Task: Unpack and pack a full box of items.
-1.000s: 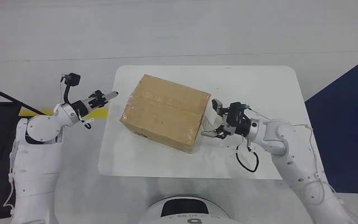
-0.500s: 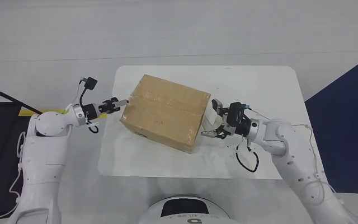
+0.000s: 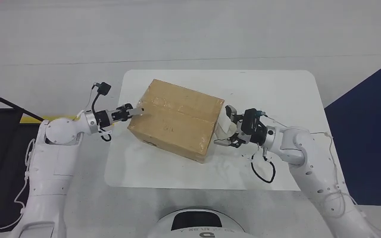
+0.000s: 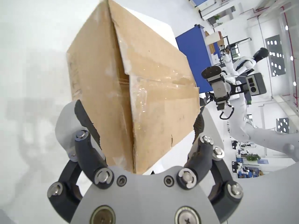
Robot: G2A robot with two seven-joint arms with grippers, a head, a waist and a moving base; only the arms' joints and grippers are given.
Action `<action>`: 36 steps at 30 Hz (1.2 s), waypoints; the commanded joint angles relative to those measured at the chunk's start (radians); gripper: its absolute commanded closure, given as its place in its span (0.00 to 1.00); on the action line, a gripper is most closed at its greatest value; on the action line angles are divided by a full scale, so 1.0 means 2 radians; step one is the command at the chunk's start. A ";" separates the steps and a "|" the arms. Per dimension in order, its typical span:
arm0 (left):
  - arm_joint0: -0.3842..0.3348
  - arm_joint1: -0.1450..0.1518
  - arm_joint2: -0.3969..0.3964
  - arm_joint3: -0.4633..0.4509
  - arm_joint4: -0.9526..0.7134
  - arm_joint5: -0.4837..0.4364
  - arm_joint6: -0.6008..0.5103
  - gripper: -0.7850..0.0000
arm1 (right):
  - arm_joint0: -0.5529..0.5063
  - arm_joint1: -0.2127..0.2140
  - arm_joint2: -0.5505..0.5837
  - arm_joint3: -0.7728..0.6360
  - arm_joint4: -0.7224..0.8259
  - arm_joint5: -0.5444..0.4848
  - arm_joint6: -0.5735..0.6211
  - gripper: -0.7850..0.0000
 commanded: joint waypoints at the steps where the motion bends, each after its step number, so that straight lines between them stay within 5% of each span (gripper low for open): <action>1: -0.003 0.000 0.009 -0.001 -0.002 -0.008 -0.005 0.00 | 0.000 0.000 0.000 0.000 0.000 0.000 0.000 0.00; 7: 0.002 0.006 0.005 0.010 -0.066 -0.053 -0.051 0.00 | 0.000 0.000 0.000 0.000 0.000 0.000 0.000 0.00; 19: 0.032 0.032 0.015 -0.040 -0.133 -0.070 -0.033 0.00 | 0.000 0.000 0.000 0.000 0.000 0.000 0.000 0.00; 36: 0.087 0.098 0.032 -0.127 -0.223 -0.097 -0.006 0.00 | 0.000 0.000 0.000 0.000 0.000 0.000 0.000 0.00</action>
